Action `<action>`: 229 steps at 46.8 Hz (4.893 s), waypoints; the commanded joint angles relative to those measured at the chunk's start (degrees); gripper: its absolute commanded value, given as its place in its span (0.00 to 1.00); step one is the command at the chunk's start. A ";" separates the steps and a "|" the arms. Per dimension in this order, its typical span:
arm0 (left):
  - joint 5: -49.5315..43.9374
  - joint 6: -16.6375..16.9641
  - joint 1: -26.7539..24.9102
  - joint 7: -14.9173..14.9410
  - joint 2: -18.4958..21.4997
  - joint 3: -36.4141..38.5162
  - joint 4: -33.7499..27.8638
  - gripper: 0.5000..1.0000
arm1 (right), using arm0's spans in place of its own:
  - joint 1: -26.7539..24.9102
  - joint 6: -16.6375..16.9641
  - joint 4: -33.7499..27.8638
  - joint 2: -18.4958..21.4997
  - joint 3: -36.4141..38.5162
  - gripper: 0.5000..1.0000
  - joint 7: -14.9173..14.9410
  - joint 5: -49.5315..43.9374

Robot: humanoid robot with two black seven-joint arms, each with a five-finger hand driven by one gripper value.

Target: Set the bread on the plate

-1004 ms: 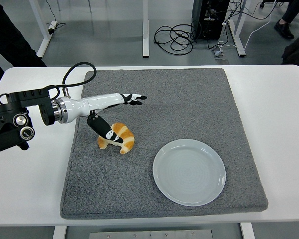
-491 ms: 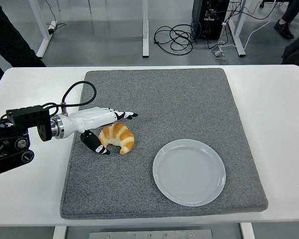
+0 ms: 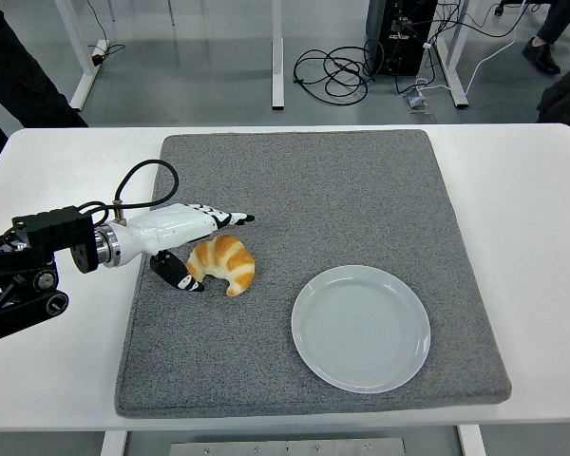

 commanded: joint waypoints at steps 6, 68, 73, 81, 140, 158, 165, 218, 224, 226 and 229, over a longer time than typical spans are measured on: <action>-0.84 0.11 0.11 -0.27 -0.81 -0.49 0.14 0.95 | 0.00 0.00 0.00 0.00 0.00 1.00 0.00 0.00; -0.23 5.21 0.90 -0.27 -3.18 0.04 4.09 0.95 | 0.00 0.00 0.00 0.00 0.00 1.00 0.00 0.09; -0.23 5.47 0.90 -0.27 -4.06 0.04 4.27 0.95 | 0.00 0.00 0.00 0.00 0.00 1.00 0.00 0.00; -0.23 5.47 1.34 -0.27 -4.50 0.13 4.53 0.93 | 0.00 0.00 0.00 0.00 0.00 1.00 0.00 0.00; -7.44 5.03 -17.55 -3.43 1.12 -2.34 4.98 0.00 | 0.00 0.00 0.00 0.00 0.00 1.00 0.00 0.00; -9.11 4.68 -24.32 -3.70 3.41 -1.72 4.80 0.00 | 0.00 0.00 0.00 0.00 0.00 1.00 0.00 0.00; -9.11 4.68 -23.97 -3.70 3.06 -1.72 4.89 0.00 | 0.00 0.00 0.00 0.00 0.00 1.00 0.00 0.00; -9.19 1.16 -26.96 -4.22 -31.83 -1.28 19.21 0.00 | 0.00 0.00 0.00 0.00 0.00 1.00 0.00 0.09; -9.28 1.08 -27.75 -4.23 -34.38 -0.32 21.58 0.00 | 0.00 0.00 0.00 0.00 0.00 1.00 0.00 0.00; -9.28 1.08 -27.84 -4.23 -34.38 -0.05 22.11 0.00 | 0.00 0.00 0.00 0.00 0.00 1.00 0.00 0.00; -9.28 1.08 -28.10 -4.31 -34.38 -0.05 22.29 0.00 | 0.00 0.00 0.00 0.00 0.00 1.00 0.00 0.00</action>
